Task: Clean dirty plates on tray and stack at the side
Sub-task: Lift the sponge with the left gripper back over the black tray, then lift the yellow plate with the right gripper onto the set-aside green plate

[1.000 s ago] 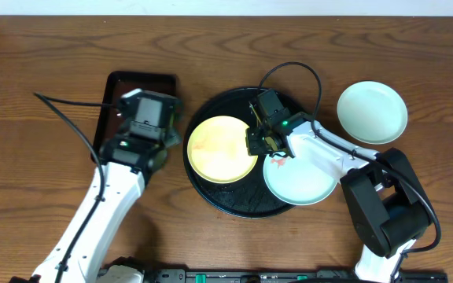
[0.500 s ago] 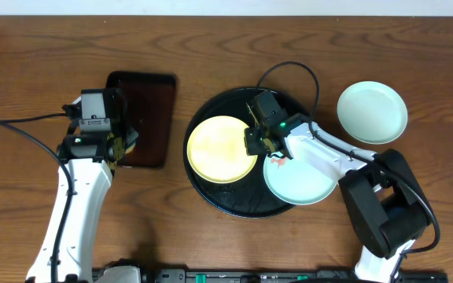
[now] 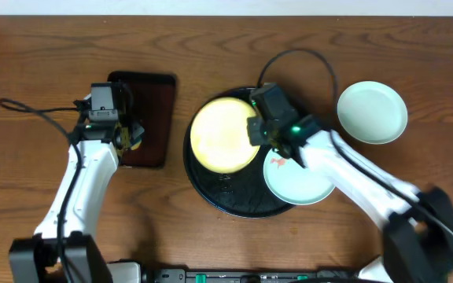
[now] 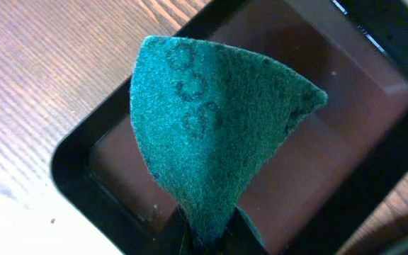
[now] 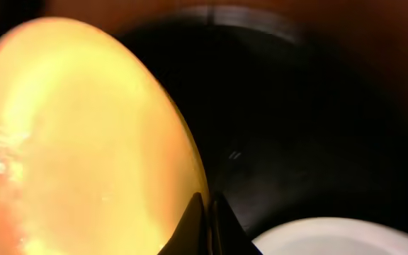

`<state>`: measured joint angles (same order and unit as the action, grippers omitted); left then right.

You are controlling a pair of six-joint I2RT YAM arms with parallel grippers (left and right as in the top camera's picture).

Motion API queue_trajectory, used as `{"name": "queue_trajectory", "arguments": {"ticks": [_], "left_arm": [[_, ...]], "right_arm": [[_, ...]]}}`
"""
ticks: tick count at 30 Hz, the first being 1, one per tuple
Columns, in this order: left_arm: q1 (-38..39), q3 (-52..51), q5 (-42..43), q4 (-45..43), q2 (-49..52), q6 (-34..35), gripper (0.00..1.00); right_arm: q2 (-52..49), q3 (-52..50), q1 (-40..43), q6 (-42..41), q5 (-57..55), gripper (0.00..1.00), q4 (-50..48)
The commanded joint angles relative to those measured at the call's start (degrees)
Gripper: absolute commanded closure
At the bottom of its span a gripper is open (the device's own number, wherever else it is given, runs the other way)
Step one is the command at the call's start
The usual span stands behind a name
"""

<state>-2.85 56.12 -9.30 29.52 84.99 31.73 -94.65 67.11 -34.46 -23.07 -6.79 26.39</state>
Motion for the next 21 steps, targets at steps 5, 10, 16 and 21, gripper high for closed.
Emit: {"name": "queue_trajectory", "arguments": {"ticks": [5, 10, 16, 21], "left_arm": [[-0.24, -0.61, -0.09, -3.04, 1.03, 2.93, 0.92], [-0.07, -0.61, 1.42, -2.86, 1.09, 7.17, 0.92], [0.35, -0.63, 3.54, -3.37, 1.14, 6.67, 0.93], [0.35, -0.63, 3.54, -3.72, 1.14, 2.86, 0.93]], "right_arm": [[10.49, 0.31, -0.2, 8.94, -15.26, 0.99, 1.7], [13.25, 0.31, -2.73, 13.92, -28.37, 0.99, 2.32], [13.66, 0.31, -10.05, 23.3, -43.04, 0.99, 1.42], [13.66, 0.31, -15.91, 32.37, -54.45, 0.99, -2.62]]}}
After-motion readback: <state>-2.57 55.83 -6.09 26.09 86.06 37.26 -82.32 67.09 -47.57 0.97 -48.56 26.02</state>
